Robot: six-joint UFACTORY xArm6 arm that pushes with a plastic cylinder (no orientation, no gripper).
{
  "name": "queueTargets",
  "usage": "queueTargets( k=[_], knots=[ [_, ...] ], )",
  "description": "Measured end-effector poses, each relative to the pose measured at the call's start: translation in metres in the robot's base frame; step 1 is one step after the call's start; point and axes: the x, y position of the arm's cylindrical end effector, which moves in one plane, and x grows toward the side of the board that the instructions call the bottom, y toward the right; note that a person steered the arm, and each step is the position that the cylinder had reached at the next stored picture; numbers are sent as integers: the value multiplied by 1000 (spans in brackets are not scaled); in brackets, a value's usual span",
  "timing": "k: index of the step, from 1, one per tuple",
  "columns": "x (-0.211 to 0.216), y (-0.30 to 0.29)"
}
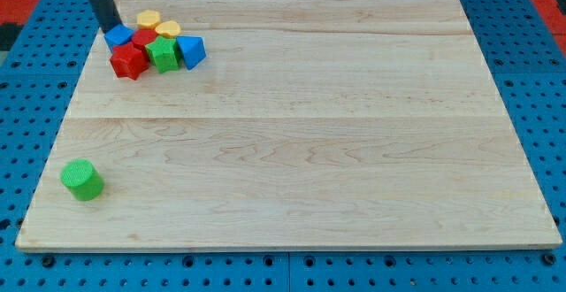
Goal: Adjust the group of blocks
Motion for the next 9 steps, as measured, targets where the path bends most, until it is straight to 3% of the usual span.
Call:
queueTargets(
  k=[2,3,4,5,7,8,9],
  knots=[
    [-61,-4],
    [-60,60],
    [-52,68],
    [-43,68],
    [-65,52],
    [-38,52],
    [-37,53]
  ],
)
